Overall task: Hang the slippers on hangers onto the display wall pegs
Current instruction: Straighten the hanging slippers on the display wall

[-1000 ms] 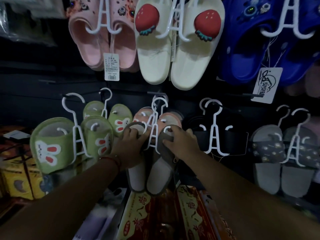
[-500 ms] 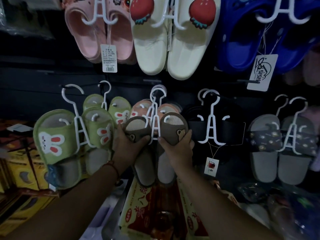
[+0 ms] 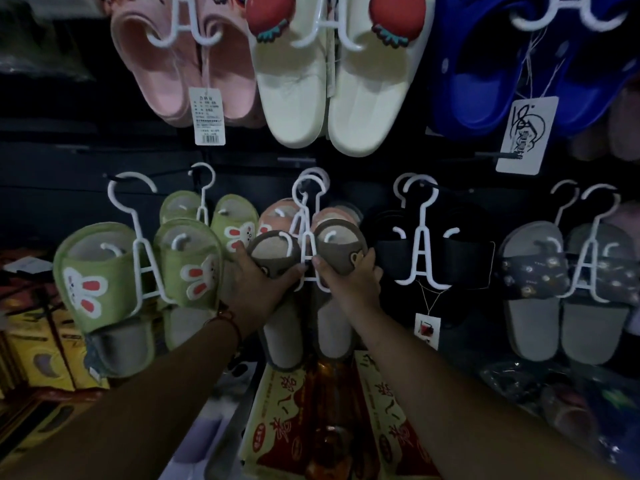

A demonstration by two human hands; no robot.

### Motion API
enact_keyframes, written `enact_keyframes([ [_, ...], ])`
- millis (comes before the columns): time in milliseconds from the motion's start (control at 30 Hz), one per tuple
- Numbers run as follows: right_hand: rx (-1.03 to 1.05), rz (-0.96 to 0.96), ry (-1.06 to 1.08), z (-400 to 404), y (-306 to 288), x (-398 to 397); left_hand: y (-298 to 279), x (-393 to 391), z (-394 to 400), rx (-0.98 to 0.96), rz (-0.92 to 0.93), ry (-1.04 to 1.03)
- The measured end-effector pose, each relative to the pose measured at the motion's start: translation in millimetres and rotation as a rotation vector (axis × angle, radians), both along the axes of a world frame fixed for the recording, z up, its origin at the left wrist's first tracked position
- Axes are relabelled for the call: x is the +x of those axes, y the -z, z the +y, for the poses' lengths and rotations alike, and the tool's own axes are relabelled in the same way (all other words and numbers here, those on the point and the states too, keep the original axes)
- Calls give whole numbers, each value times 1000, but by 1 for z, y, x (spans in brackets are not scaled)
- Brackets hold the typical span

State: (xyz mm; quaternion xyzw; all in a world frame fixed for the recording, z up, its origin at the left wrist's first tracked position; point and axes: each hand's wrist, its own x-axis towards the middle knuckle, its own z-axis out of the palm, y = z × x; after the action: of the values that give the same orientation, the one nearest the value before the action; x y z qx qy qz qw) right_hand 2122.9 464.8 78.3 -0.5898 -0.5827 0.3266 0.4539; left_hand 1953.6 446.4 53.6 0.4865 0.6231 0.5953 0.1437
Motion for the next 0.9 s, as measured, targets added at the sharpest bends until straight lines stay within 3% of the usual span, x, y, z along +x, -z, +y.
enact_keyframes([
  [133, -32, 19, 11, 16, 7, -3, -2, 14, 7, -98, 16, -48],
  [300, -24, 71, -14, 29, 16, -9, 12, 0, 29, -79, -10, -52],
  [533, 6, -43, 15, 25, 14, -8, 4, 10, 18, -196, 58, -38],
  [733, 301, -389, 39, 1, 7, 4, 6, 28, -11, -226, 329, -82],
  [900, 657, -749, -77, -20, 7, 20, 2, 30, -62, -269, 859, -29],
])
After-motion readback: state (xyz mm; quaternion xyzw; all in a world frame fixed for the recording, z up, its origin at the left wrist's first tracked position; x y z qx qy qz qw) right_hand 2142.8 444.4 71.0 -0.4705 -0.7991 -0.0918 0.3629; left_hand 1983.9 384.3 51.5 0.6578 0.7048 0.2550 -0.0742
